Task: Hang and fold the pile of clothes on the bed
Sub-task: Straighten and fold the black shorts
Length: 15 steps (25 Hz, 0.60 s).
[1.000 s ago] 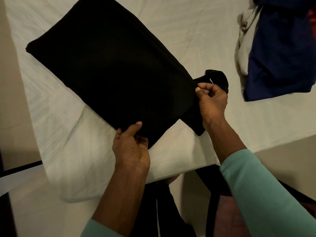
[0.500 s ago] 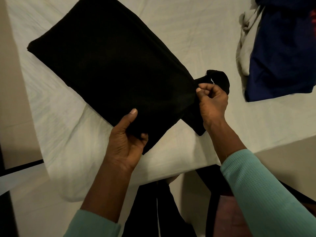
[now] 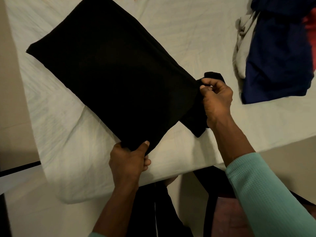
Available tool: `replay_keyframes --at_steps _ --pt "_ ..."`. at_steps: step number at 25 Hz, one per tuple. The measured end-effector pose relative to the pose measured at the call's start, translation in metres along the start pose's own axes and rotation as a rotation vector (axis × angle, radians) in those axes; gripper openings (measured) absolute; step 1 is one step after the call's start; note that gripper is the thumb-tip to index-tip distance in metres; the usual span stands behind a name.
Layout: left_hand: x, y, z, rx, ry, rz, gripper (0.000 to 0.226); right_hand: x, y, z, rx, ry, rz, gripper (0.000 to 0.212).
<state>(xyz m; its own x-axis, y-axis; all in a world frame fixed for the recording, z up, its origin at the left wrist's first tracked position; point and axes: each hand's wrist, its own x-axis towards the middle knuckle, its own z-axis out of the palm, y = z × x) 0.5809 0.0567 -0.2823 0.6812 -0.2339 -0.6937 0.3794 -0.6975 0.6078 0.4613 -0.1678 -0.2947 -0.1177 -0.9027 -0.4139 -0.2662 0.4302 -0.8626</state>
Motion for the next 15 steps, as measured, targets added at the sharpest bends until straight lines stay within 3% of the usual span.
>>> replay_keyframes --at_steps 5,9,10,12,13,15 --pt "0.012 -0.002 0.005 0.216 -0.015 0.007 0.038 -0.001 -0.044 -0.015 0.041 -0.260 -0.007 0.029" --pt "-0.004 -0.005 0.008 0.566 0.198 0.255 0.098 0.003 -0.034 -0.019 -0.056 -0.223 0.022 0.030" --pt "-0.008 -0.005 0.007 0.627 0.272 0.360 0.106 0.004 -0.030 -0.021 -0.056 -0.214 0.047 0.030" --pt "-0.004 -0.009 0.005 0.813 0.306 0.738 0.093 0.004 -0.025 -0.022 -0.045 -0.215 0.087 0.028" --pt "0.001 -0.012 0.006 0.902 0.229 0.920 0.081 0.004 -0.025 -0.022 -0.031 -0.215 0.101 0.028" --pt "0.014 -0.015 0.007 1.073 0.042 1.095 0.072 0.004 -0.028 -0.021 0.038 -0.223 0.136 0.028"
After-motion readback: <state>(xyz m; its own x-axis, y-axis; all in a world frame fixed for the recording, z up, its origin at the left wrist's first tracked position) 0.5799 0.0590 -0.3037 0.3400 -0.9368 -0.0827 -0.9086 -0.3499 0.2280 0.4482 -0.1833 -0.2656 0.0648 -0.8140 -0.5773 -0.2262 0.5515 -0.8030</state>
